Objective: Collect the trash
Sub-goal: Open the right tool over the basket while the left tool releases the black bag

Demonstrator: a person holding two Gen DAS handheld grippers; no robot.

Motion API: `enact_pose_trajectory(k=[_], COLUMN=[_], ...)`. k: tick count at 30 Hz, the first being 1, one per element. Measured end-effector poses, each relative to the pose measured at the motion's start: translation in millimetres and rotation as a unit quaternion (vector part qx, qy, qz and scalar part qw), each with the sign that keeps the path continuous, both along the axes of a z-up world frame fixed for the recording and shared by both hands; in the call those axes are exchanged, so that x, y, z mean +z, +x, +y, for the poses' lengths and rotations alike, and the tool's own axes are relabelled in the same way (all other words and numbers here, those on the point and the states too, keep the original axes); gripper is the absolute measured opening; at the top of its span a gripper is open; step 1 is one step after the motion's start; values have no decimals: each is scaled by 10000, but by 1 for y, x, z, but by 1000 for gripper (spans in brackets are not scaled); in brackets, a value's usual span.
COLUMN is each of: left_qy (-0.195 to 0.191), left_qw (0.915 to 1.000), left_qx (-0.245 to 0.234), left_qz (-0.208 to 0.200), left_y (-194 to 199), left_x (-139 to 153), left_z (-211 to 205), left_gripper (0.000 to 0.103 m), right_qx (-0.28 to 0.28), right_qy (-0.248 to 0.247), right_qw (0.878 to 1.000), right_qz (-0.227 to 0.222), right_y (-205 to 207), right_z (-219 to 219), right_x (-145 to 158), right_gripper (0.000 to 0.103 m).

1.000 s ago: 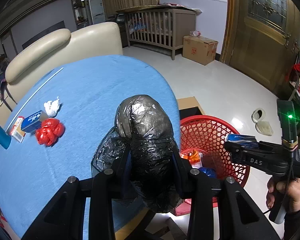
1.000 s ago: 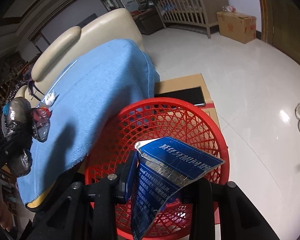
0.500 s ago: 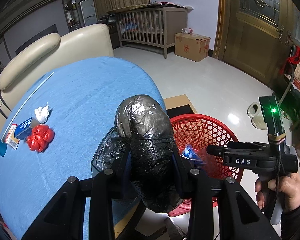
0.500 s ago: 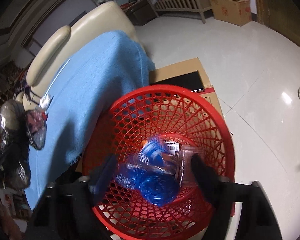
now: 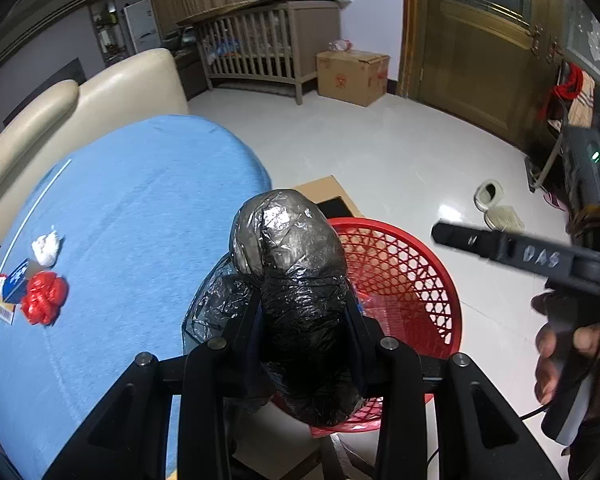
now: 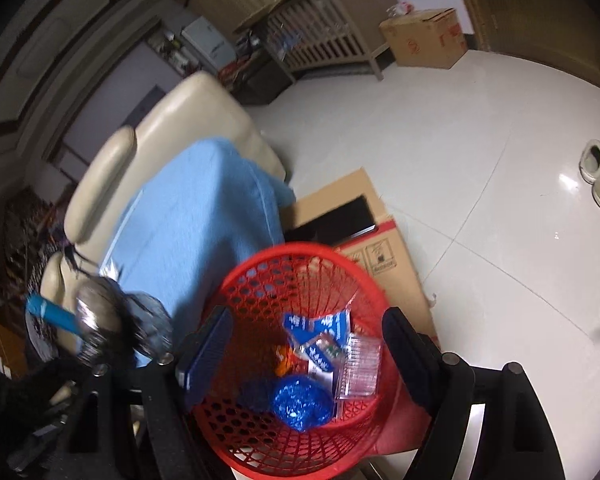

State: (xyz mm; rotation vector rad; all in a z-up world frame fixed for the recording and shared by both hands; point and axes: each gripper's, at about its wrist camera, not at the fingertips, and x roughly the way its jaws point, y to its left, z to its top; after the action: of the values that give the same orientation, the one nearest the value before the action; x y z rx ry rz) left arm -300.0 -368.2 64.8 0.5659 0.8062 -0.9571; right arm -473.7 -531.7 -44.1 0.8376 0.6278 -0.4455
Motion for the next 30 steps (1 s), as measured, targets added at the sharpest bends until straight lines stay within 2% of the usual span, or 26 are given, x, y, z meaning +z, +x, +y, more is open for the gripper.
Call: enact_pose_trajectory(k=[16,30], left_qy=[352,519], left_qw=[9988,9978], left_qx=[-334,-399], left_qz=[85,101], left_y=[-18,-19], left_x=[-21,-36], left_z=[-37,-52], left_gripper=[38,38], right_qx=[-622,-674], right_qy=[-30,-28], right_qw=[9968,9957], right_qz=[-506,-633], right_y=[-43,-49], right_z=[-25,-27], right_x=[19,24], right_gripper=[81,81])
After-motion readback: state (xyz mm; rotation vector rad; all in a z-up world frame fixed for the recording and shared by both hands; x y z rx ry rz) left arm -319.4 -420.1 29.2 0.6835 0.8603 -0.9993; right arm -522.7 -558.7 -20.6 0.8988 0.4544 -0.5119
